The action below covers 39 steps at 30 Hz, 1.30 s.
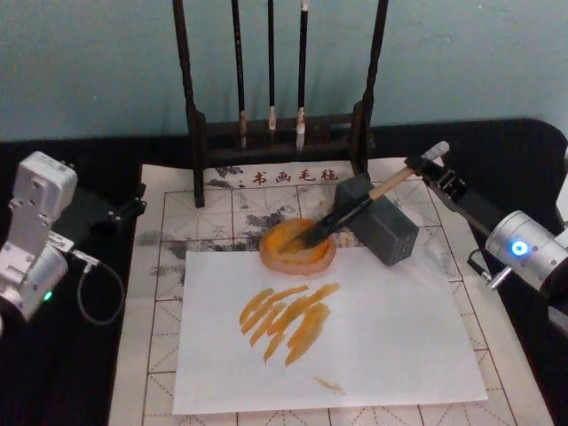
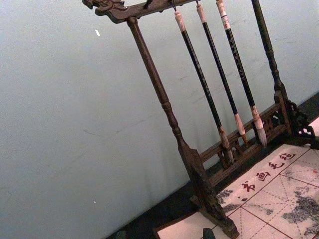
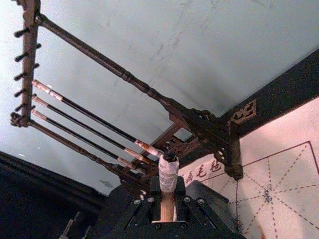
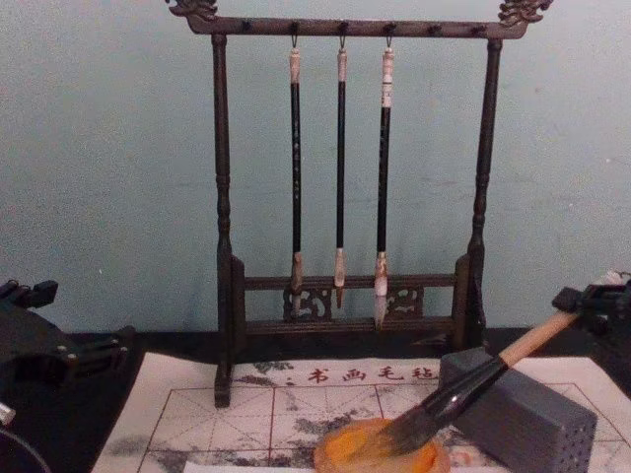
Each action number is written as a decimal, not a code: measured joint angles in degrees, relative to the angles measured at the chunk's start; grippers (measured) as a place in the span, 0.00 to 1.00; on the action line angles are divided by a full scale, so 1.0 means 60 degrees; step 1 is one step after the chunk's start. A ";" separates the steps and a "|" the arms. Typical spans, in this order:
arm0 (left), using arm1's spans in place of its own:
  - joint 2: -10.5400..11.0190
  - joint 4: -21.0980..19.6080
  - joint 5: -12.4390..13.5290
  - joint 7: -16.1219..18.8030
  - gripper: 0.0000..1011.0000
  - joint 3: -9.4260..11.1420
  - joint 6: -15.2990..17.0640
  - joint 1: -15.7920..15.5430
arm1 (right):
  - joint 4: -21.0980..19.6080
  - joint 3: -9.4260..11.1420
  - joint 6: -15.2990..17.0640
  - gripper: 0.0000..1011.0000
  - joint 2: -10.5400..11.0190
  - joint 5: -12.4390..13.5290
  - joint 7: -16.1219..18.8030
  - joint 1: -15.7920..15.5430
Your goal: Pick up the brush from the inkstone, write on the paper, then place the brush back to its original position.
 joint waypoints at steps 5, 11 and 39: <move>0.0000 0.0000 0.0000 0.0000 0.99 0.0000 0.0000 0.0000 | -0.0138 0.0017 0.0091 0.18 0.0091 0.0273 -0.0058 -0.0028; 0.0000 0.0000 0.0000 0.0000 0.99 0.0000 0.0000 0.0000 | -0.0422 0.0036 0.0094 0.18 0.0247 0.0539 -0.0162 -0.0121; 0.0000 0.0000 0.0000 0.0000 0.99 0.0000 0.0000 0.0000 | -0.2017 0.0005 -0.0318 0.18 0.2130 0.0876 0.0936 -0.1124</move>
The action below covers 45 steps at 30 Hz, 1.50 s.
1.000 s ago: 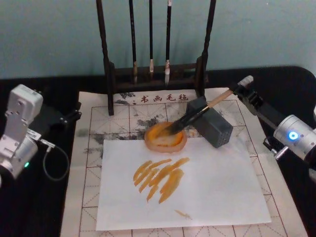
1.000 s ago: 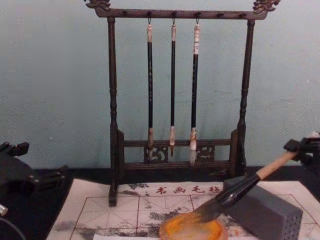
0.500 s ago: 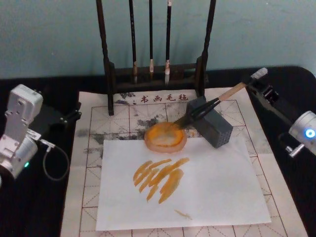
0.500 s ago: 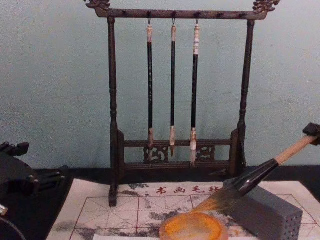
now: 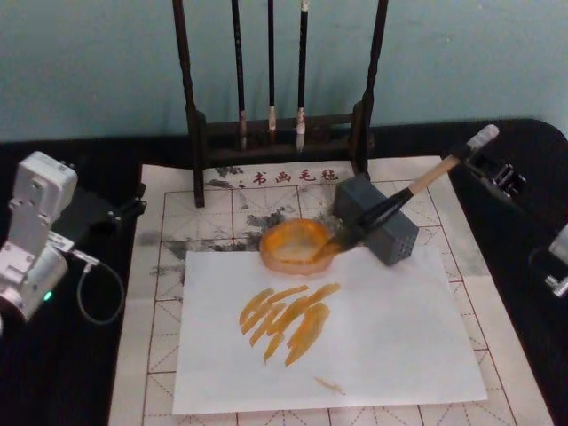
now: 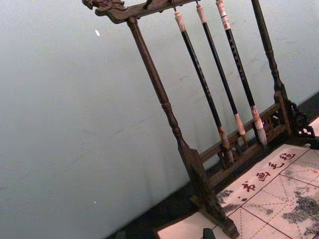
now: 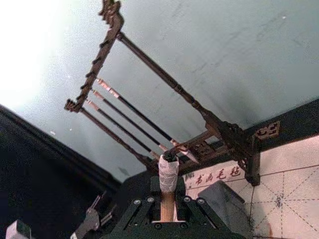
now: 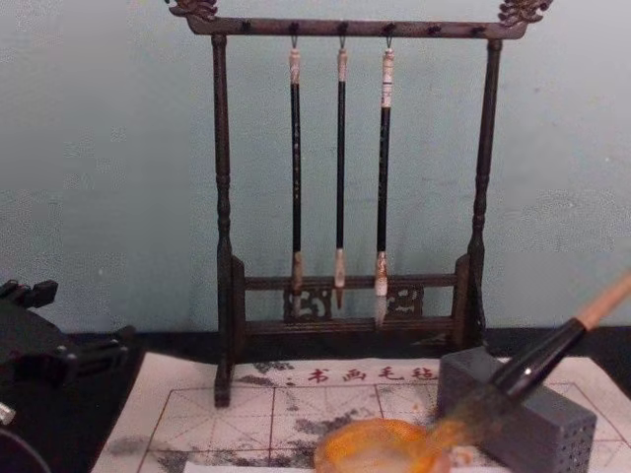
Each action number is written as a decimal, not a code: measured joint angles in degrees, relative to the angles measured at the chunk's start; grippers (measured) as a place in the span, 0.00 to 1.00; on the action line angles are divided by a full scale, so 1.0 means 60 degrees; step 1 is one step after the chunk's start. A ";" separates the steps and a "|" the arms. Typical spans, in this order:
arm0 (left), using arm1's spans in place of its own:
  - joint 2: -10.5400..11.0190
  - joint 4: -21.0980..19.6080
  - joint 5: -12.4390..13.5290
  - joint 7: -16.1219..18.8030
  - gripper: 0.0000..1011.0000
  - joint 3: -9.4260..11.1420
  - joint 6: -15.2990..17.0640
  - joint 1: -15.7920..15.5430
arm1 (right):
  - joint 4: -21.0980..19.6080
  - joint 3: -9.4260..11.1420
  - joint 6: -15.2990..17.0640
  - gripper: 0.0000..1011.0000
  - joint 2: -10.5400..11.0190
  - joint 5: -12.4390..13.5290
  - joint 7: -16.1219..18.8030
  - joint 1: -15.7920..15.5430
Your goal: Pick up the brush from the inkstone, write on the paper, then place the brush back to its original position.
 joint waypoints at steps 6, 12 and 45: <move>0.0000 0.0000 0.0000 0.0000 0.99 0.0000 0.0000 0.0000 | -0.0178 -0.0144 -0.0132 0.18 0.0390 -0.0150 0.0308 -0.0124; 0.0000 0.0000 0.0000 0.0000 0.99 0.0000 0.0000 0.0000 | -0.0284 -0.0352 -0.0288 0.18 0.0674 -0.0342 0.0420 -0.0172; 0.0000 0.0000 0.0000 0.0000 0.99 0.0000 0.0000 0.0000 | -0.0574 -0.0903 -0.1573 0.18 0.1216 -0.1671 0.0678 -0.0212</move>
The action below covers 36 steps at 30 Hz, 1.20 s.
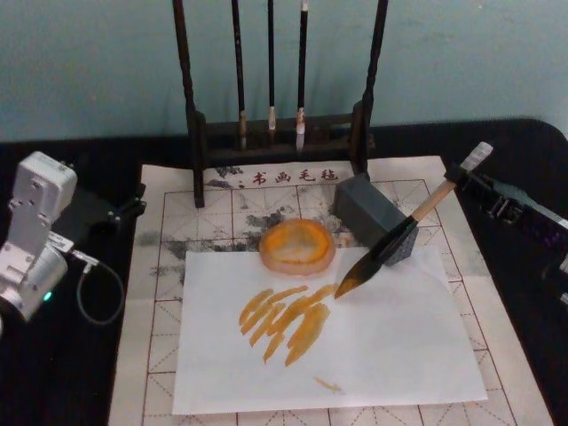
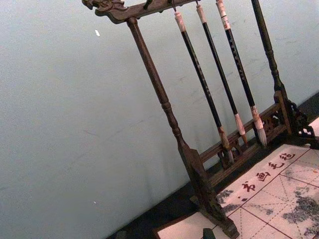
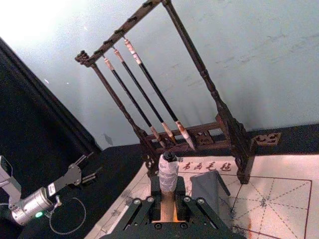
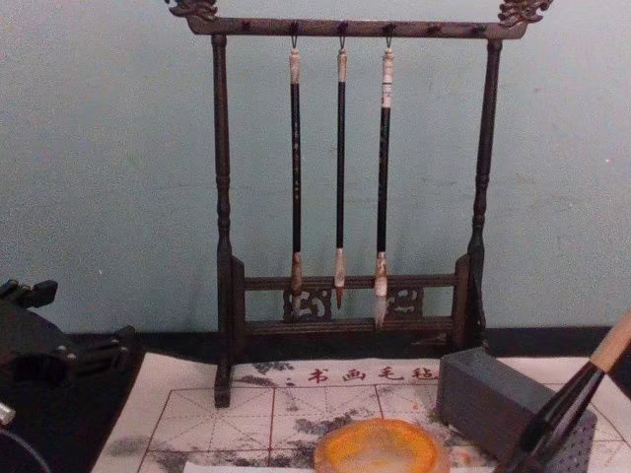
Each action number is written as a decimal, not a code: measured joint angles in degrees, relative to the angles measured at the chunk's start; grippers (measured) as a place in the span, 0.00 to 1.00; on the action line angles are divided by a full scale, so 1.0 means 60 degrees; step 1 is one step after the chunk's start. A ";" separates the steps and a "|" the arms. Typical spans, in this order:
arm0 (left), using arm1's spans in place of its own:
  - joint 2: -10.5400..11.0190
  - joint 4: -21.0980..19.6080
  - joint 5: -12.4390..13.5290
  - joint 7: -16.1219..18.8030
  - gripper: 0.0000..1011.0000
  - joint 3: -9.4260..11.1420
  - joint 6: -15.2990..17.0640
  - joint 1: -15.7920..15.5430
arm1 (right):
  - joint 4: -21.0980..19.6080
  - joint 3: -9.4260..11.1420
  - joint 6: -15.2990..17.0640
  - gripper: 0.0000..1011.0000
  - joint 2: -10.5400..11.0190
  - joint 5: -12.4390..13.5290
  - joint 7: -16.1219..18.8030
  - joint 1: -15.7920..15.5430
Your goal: Pick up the brush from the inkstone, write on the paper, then place the brush back to its original position.
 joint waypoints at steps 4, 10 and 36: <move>0.0000 0.0000 0.0000 0.0000 0.99 0.0000 0.0000 0.0000 | -0.0074 0.0035 -0.0061 0.18 -0.0006 -0.0141 0.0058 -0.0048; 0.0000 0.0000 0.0000 0.0000 0.99 0.0000 0.0000 0.0000 | -0.0155 0.0054 -0.0100 0.18 -0.0016 -0.0369 0.0125 -0.0095; 0.0000 0.0000 0.0000 0.0000 0.99 0.0000 0.0000 0.0000 | -0.0234 0.0021 -0.0265 0.18 -0.0191 -0.1213 0.0409 -0.0103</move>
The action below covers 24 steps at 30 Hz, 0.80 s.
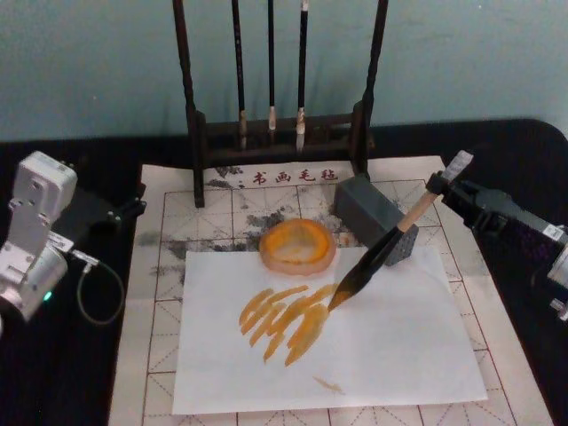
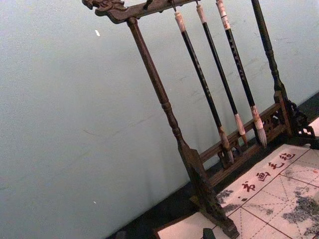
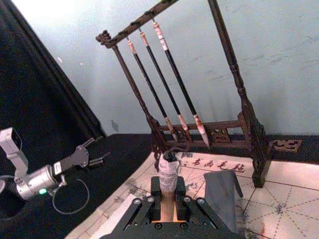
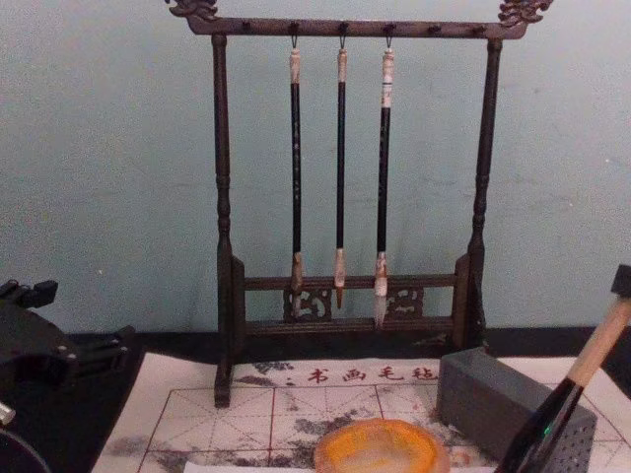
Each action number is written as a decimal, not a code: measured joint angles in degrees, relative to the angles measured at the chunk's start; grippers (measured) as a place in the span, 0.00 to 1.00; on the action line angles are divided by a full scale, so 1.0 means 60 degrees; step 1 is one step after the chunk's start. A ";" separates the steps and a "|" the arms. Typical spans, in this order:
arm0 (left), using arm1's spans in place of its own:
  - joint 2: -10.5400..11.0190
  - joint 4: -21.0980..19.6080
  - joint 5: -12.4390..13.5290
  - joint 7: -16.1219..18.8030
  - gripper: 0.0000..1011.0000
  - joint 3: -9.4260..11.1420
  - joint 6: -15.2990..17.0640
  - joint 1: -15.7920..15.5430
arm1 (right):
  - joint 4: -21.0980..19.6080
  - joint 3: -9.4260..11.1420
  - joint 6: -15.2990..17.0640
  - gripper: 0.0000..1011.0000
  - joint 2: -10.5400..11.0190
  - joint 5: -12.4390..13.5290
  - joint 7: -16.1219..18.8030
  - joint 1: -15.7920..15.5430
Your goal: Pick up the brush from the inkstone, write on the paper, then place the brush back to its original position.
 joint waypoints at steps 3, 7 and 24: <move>0.0000 0.0000 0.0000 0.0000 0.99 0.0000 0.0000 0.0000 | 0.0033 -0.0028 -0.0111 0.18 -0.0048 -0.0224 0.0001 0.0011; 0.0000 0.0000 0.0000 0.0000 0.99 0.0000 0.0000 -0.0001 | 0.0062 -0.0035 -0.0223 0.18 -0.0104 -0.0482 0.0016 0.0015; 0.0000 0.0000 0.0000 0.0000 0.99 0.0000 0.0000 0.0000 | 0.0102 0.0219 -0.0465 0.18 -0.0328 -0.1172 0.0073 -0.0063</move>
